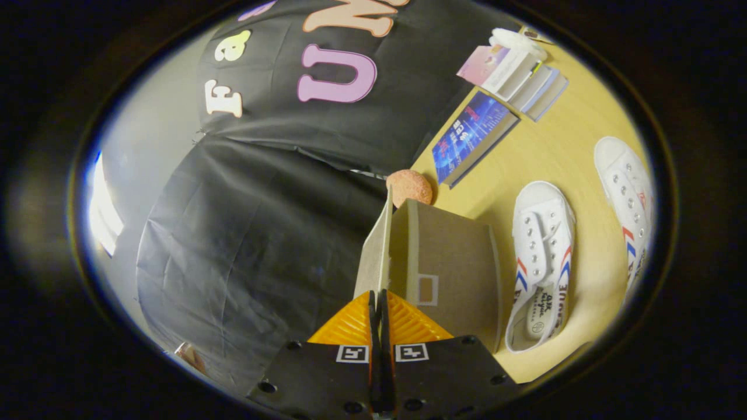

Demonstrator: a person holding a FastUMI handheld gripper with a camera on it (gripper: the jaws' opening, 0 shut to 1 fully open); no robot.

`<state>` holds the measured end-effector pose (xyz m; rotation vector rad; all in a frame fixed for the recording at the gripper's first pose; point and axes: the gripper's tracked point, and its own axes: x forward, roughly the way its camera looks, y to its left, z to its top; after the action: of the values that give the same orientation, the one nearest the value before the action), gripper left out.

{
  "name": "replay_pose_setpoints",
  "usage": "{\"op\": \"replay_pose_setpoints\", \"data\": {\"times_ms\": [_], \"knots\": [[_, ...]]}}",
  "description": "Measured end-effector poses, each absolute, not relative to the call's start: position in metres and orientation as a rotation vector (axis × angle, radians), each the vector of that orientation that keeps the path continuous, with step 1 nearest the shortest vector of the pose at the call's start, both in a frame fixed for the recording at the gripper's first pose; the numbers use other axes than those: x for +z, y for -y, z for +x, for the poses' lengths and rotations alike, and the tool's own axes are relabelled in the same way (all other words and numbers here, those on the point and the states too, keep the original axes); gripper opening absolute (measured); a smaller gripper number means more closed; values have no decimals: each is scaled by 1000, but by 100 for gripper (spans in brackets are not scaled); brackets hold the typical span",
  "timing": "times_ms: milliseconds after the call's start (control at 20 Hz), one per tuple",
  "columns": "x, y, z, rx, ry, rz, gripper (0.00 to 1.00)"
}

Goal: Open the storage box then place both shoes into the box .Put the left shoe in first, then the right shoe, with the right side of both shoes facing outward in a uniform manner.

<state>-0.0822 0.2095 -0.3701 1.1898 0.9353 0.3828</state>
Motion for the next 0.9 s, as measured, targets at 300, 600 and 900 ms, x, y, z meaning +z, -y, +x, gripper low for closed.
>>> {"op": "replay_pose_setpoints", "data": {"times_ms": [300, 600, 900], "knots": [[-305, -248, -59, 469, -852, 1094, 6], [-258, -328, -41, 592, -809, 993, 6], [-248, -415, -41, 696, -833, 943, 6]]}}
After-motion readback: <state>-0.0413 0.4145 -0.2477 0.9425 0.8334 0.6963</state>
